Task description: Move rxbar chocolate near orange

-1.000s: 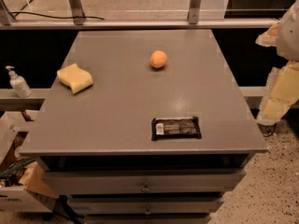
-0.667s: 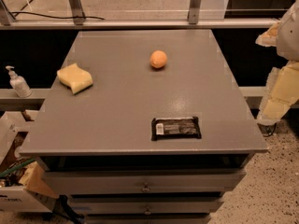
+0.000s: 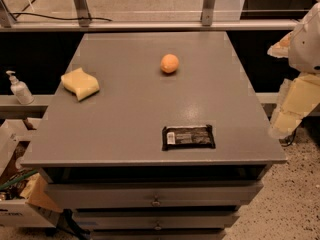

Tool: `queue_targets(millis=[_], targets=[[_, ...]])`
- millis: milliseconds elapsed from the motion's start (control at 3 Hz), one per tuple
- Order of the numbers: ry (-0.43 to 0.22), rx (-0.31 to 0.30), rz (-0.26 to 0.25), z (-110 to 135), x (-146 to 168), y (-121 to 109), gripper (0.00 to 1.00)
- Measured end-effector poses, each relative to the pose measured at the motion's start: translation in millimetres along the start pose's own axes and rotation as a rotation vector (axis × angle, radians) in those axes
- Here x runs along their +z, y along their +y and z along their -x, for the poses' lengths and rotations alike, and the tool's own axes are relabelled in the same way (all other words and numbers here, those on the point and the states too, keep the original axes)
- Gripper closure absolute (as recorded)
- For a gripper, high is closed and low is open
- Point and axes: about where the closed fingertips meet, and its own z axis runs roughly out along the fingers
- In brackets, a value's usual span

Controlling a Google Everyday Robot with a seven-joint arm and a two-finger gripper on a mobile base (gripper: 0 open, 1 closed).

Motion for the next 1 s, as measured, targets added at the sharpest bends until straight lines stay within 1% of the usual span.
queue_targets(millis=[333, 667, 1000], targets=[[-0.035, -0.010, 0.045, 10, 20, 11, 0.00], [-0.072, -0.024, 0.096, 30, 46, 26, 0.00], [-0.100, -0.037, 0.131, 50, 76, 35, 0.00]])
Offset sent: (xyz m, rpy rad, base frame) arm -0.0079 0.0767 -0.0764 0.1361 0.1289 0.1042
